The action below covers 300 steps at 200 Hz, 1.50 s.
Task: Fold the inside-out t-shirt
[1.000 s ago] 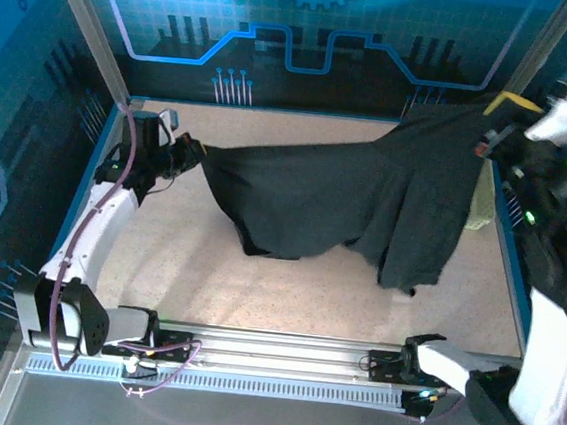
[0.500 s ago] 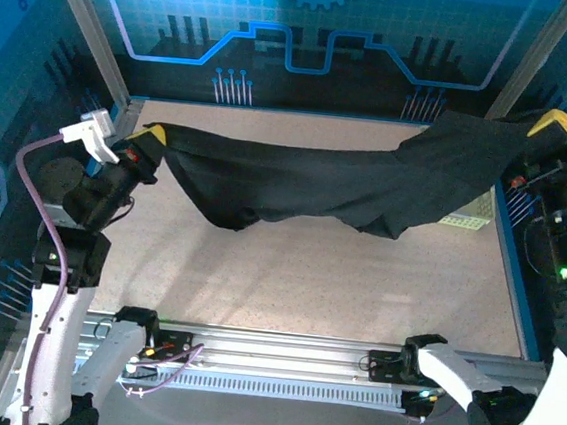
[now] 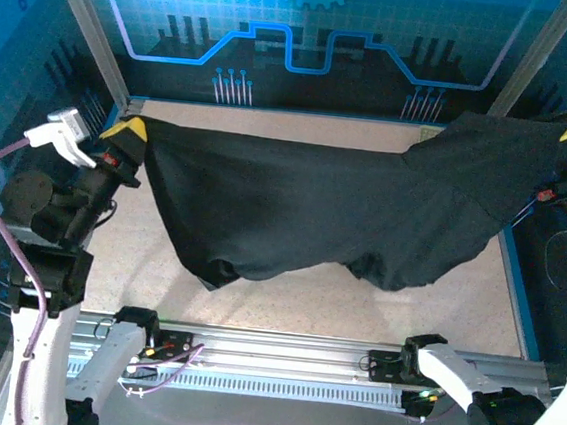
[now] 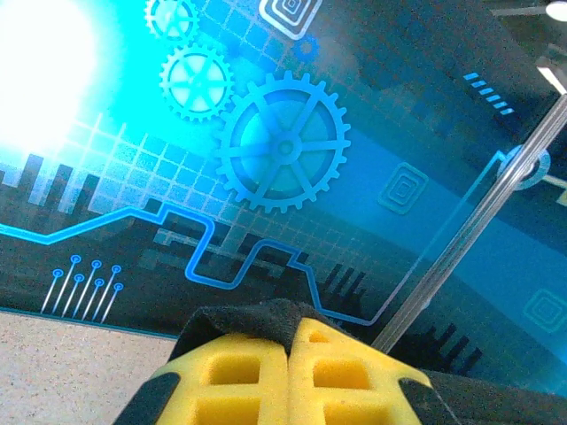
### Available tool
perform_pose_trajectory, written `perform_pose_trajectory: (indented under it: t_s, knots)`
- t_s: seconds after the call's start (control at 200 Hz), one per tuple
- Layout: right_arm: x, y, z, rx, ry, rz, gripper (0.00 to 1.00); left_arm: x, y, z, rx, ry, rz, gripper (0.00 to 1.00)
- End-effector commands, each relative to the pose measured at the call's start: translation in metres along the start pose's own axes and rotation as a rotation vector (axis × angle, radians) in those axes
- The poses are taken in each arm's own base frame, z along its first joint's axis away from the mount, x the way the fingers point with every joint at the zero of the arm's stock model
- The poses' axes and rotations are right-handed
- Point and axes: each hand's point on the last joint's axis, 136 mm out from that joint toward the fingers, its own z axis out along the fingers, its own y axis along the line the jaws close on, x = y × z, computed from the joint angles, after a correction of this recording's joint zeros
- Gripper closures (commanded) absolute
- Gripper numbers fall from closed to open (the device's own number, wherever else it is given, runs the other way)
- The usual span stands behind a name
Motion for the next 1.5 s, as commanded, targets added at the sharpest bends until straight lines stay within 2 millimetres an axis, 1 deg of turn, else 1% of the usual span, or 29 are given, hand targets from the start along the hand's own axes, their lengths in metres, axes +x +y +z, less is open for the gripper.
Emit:
perform_pose_trajectory:
  t_s: [0.0, 0.055, 0.075, 0.08, 0.095, 0.18, 0.325, 0.385, 0.425, 0.44, 0.45, 0.505, 0.525, 0.545, 0.56, 0.595, 0.635, 0.68, 0.775, 0.855, 0.905, 0.986, 1.086, 1.091, 1.161, 1.251, 1.311, 1.416, 1.496]
  knots:
    - [0.021, -0.002, 0.046, 0.034, 0.049, -0.037, 1.0, 0.037, 0.044, 0.048, -0.118, 0.154, -0.029, 1.0]
    - [0.049, -0.004, 0.072, 0.05, 0.121, -0.051, 1.0, 0.063, 0.066, 0.069, -0.167, 0.249, -0.061, 1.0]
    - [0.061, -0.005, 0.082, 0.055, 0.151, -0.055, 1.0, 0.074, 0.075, 0.077, -0.188, 0.285, -0.074, 1.0]
    - [0.071, -0.006, 0.089, 0.059, 0.172, -0.059, 1.0, 0.075, 0.076, 0.077, -0.191, 0.289, -0.076, 1.0]
    - [0.074, -0.006, 0.092, 0.06, 0.178, -0.06, 1.0, 0.084, 0.083, 0.083, -0.207, 0.316, -0.086, 1.0]
    - [0.131, -0.012, 0.131, 0.081, 0.297, -0.08, 1.0, 0.123, 0.115, 0.106, -0.274, 0.426, -0.128, 1.0]
    - [0.22, -0.017, 0.185, 0.081, 0.454, -0.096, 1.0, 0.183, 0.167, 0.134, -0.394, 0.575, -0.184, 1.0]
    - [0.254, -0.019, 0.206, 0.081, 0.512, -0.102, 1.0, 0.203, 0.183, 0.146, -0.419, 0.624, -0.202, 1.0]
    - [0.275, -0.021, 0.218, 0.083, 0.55, -0.108, 1.0, 0.217, 0.194, 0.153, -0.439, 0.659, -0.22, 0.96]
    - [0.29, -0.023, 0.226, 0.087, 0.579, -0.114, 1.0, 0.22, 0.196, 0.157, -0.444, 0.669, -0.225, 0.94]
    - [0.291, -0.023, 0.228, 0.083, 0.582, -0.114, 1.0, 0.224, 0.199, 0.158, -0.452, 0.68, -0.228, 0.93]
    - [0.329, -0.028, 0.246, 0.095, 0.658, -0.13, 1.0, 0.236, 0.21, 0.167, -0.477, 0.717, -0.235, 0.84]
    - [0.341, -0.03, 0.252, 0.102, 0.682, -0.134, 0.92, 0.24, 0.216, 0.169, -0.493, 0.732, -0.236, 0.79]
    - [0.337, -0.03, 0.256, 0.105, 0.679, -0.136, 0.82, 0.243, 0.22, 0.171, -0.51, 0.746, -0.237, 0.73]
    - [0.349, -0.032, 0.26, 0.113, 0.704, -0.141, 0.72, 0.245, 0.223, 0.173, -0.523, 0.761, -0.238, 0.68]
    - [0.362, -0.037, 0.268, 0.137, 0.74, -0.154, 0.54, 0.25, 0.229, 0.175, -0.552, 0.795, -0.241, 0.57]
    - [0.374, -0.045, 0.272, 0.176, 0.78, -0.168, 0.42, 0.252, 0.234, 0.176, -0.586, 0.829, -0.242, 0.43]
    - [0.38, -0.051, 0.272, 0.21, 0.82, -0.181, 0.32, 0.253, 0.239, 0.17, -0.635, 0.857, -0.237, 0.36]
    - [0.383, -0.057, 0.259, 0.245, 0.863, -0.196, 0.22, 0.241, 0.242, 0.152, -0.697, 0.806, -0.212, 0.24]
    - [0.384, -0.054, 0.236, 0.218, 0.887, -0.169, 0.21, 0.235, 0.238, 0.126, -0.721, 0.738, -0.221, 0.21]
    - [0.388, -0.05, 0.214, 0.195, 0.907, -0.129, 0.21, 0.245, 0.233, 0.104, -0.715, 0.725, -0.25, 0.21]
    - [0.407, -0.047, 0.173, 0.17, 0.963, -0.051, 0.21, 0.267, 0.223, 0.069, -0.705, 0.743, -0.289, 0.24]
    - [0.449, -0.039, 0.118, 0.128, 1.071, 0.024, 0.22, 0.305, 0.207, 0.03, -0.701, 0.839, -0.271, 0.26]
    - [0.456, -0.038, 0.112, 0.126, 1.09, 0.03, 0.22, 0.307, 0.207, 0.028, -0.701, 0.845, -0.271, 0.26]
    - [0.491, -0.031, 0.071, 0.111, 1.193, 0.034, 0.22, 0.337, 0.195, 0.006, -0.681, 0.925, -0.269, 0.29]
    - [0.54, -0.022, 0.019, 0.092, 1.345, 0.04, 0.22, 0.374, 0.186, -0.015, -0.663, 1.015, -0.272, 0.31]
    - [0.57, -0.021, -0.007, 0.093, 1.436, 0.066, 0.22, 0.395, 0.187, -0.024, -0.671, 1.065, -0.286, 0.34]
    - [0.613, -0.027, -0.034, 0.128, 1.535, 0.113, 0.24, 0.423, 0.194, -0.022, -0.668, 1.101, -0.327, 0.36]
    - [0.635, -0.037, -0.037, 0.186, 1.573, 0.114, 0.25, 0.434, 0.196, -0.008, -0.652, 1.108, -0.342, 0.38]
